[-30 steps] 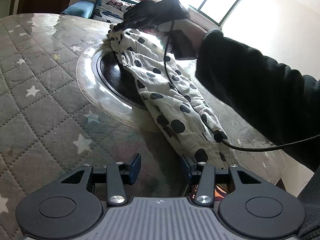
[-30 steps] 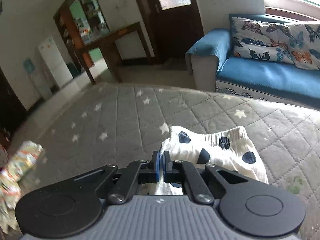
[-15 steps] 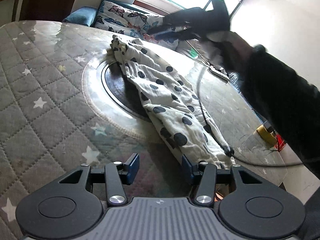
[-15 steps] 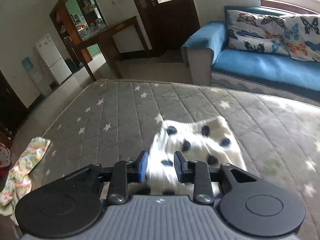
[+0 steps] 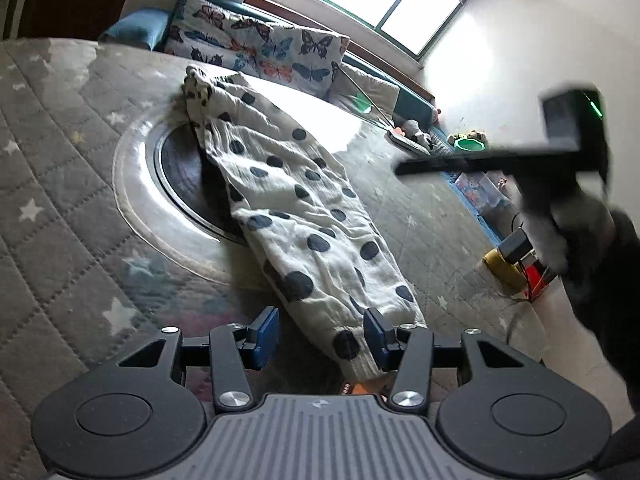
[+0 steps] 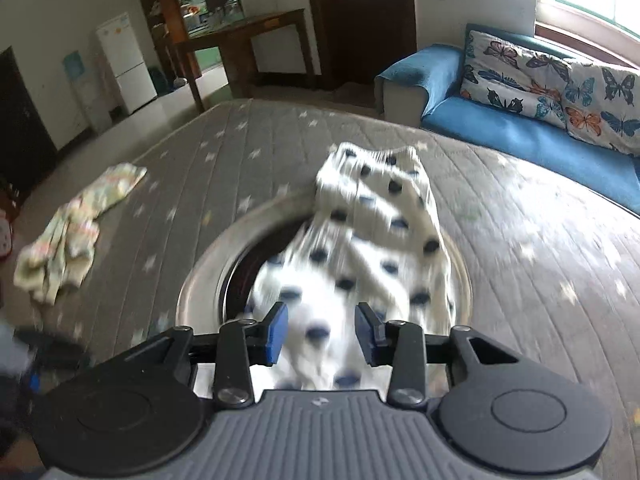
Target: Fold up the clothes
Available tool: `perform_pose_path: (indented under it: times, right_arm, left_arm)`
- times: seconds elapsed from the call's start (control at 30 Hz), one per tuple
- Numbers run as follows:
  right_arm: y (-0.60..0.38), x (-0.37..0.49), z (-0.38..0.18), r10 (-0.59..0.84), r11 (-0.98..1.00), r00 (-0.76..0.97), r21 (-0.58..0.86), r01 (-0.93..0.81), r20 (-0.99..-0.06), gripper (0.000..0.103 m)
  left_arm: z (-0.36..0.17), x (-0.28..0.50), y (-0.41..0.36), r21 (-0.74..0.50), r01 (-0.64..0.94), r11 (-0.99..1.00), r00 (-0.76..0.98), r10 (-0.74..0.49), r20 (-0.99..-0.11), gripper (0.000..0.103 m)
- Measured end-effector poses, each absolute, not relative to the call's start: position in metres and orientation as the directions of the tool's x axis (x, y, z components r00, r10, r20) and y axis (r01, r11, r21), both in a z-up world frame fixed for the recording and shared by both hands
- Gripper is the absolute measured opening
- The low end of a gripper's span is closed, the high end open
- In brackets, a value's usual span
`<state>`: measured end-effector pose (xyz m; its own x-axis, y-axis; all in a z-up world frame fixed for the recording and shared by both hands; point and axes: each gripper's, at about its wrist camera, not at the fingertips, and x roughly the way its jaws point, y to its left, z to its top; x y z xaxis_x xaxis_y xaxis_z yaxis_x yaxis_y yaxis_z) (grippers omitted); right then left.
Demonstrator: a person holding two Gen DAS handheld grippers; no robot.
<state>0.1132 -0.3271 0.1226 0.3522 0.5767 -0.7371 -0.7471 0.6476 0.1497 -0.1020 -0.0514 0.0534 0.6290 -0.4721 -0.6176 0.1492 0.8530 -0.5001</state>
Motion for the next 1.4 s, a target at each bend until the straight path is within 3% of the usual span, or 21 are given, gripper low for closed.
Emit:
perform_pose_path:
  times: [0.1, 0.33, 0.37, 0.43, 0.7, 0.93, 1.4]
  right_arm:
    - [-0.345, 0.081, 0.116, 0.577, 0.636, 0.349, 0.139, -0.759, -0.738, 0.048]
    - [-0.376, 0.013, 0.095, 0.585, 0.602, 0.322, 0.132, -0.788, -0.744, 0.055]
    - [-0.378, 0.007, 0.093, 0.587, 0.598, 0.319, 0.133, -0.790, -0.745, 0.055]
    - [-0.383, -0.005, 0.089, 0.591, 0.587, 0.313, 0.130, -0.799, -0.744, 0.056]
    - [-0.385, -0.029, 0.078, 0.604, 0.548, 0.312, 0.097, -0.831, -0.734, 0.061]
    - [-0.368, -0.048, 0.069, 0.614, 0.513, 0.358, 0.011, -0.859, -0.704, 0.069]
    - [-0.365, -0.048, 0.043, 0.489, 0.635, 0.557, -0.164, -0.755, -0.671, 0.067]
  left_arm:
    - [0.050, -0.100, -0.055, -0.514, 0.140, 0.846, 0.615, -0.481, -0.625, 0.053]
    - [0.043, -0.094, -0.066, -0.547, 0.128, 0.827, 0.585, -0.509, -0.632, 0.051]
    - [0.043, -0.093, -0.068, -0.550, 0.130, 0.825, 0.581, -0.513, -0.632, 0.048]
    - [0.044, -0.091, -0.072, -0.547, 0.128, 0.827, 0.576, -0.511, -0.638, 0.030]
    - [0.070, -0.086, -0.083, -0.518, 0.123, 0.846, 0.595, -0.481, -0.644, 0.017]
    - [0.094, -0.069, -0.096, -0.537, 0.151, 0.830, 0.599, -0.509, -0.618, 0.014]
    - [0.102, -0.063, -0.102, -0.582, 0.176, 0.794, 0.597, -0.556, -0.578, 0.013]
